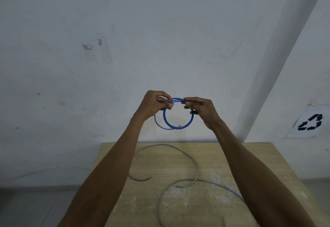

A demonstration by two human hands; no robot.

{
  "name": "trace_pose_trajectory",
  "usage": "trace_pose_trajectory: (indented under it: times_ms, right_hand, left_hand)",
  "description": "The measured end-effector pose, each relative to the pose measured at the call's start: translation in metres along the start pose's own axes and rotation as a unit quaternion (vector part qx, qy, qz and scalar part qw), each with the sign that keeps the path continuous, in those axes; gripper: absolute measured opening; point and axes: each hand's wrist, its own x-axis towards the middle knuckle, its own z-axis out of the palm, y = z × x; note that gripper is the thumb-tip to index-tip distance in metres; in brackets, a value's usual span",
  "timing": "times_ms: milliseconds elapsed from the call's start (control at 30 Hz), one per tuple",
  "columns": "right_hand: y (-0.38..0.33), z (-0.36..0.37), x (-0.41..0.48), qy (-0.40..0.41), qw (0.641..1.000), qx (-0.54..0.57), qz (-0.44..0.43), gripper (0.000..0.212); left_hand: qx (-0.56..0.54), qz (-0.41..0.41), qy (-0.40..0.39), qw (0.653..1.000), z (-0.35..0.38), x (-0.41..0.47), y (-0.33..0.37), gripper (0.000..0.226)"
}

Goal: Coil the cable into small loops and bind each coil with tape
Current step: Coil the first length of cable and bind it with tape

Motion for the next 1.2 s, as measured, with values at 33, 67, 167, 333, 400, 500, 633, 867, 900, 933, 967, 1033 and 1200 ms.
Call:
trace_pose_trajectory:
  times_ms: [33, 67, 167, 333, 400, 500, 633, 867, 900, 933, 967, 1033, 1200]
  right_hand:
    - [0.000, 0.000, 0.000, 0.002, 1.000, -0.001, 0.000, 0.021]
    - [0.001, 0.000, 0.000, 0.004, 1.000, -0.001, 0.000, 0.020]
    - [0.003, 0.002, -0.001, 0.000, 1.000, 0.000, 0.002, 0.021]
    - [0.001, 0.002, -0.002, -0.015, 1.000, 0.005, 0.010, 0.021]
    - [0.000, 0.002, -0.002, -0.021, 1.000, -0.001, 0.010, 0.020]
    - [-0.001, 0.004, -0.002, -0.022, 1.000, -0.003, 0.008, 0.019]
    - [-0.002, 0.009, -0.003, -0.013, 1.000, 0.000, 0.007, 0.018]
    - [0.003, 0.014, 0.002, 0.022, 0.999, -0.033, 0.017, 0.018]
    - [0.004, 0.014, 0.002, 0.021, 0.999, -0.043, 0.013, 0.019]
    - [0.006, 0.015, 0.002, 0.016, 0.999, -0.046, 0.010, 0.020]
    - [0.007, 0.015, 0.001, 0.009, 0.999, -0.044, 0.008, 0.021]
    - [0.008, 0.018, -0.001, -0.008, 0.999, -0.037, 0.006, 0.022]
    - [0.001, 0.026, 0.001, -0.006, 1.000, -0.018, 0.003, 0.020]
  left_hand:
    - [0.005, 0.003, -0.009, 1.000, -0.001, -0.001, 0.001, 0.021]
    - [0.011, 0.004, -0.020, 1.000, -0.001, -0.001, 0.001, 0.019]
    - [0.026, 0.010, -0.039, 0.999, -0.001, -0.002, 0.001, 0.015]
    - [-0.013, -0.027, 0.002, 1.000, 0.001, -0.003, 0.001, 0.038]
    - [-0.005, -0.034, -0.022, 0.999, 0.001, -0.005, 0.001, 0.041]
    - [0.006, -0.031, -0.031, 0.999, 0.000, -0.005, -0.001, 0.038]
    - [0.037, -0.036, -0.014, 0.999, 0.001, -0.004, -0.003, 0.032]
    - [0.118, -0.082, -0.027, 0.989, 0.004, -0.005, 0.001, 0.031]
    - [0.149, -0.091, -0.040, 0.984, 0.002, -0.004, 0.002, 0.032]
    - [0.200, -0.091, -0.049, 0.974, 0.000, -0.004, 0.004, 0.033]
    - [0.267, -0.082, -0.050, 0.959, -0.002, -0.003, 0.005, 0.036]
    - [0.350, -0.052, -0.031, 0.935, -0.005, 0.000, 0.004, 0.040]
    - [0.087, -0.025, -0.080, 0.993, -0.007, 0.001, -0.006, 0.025]
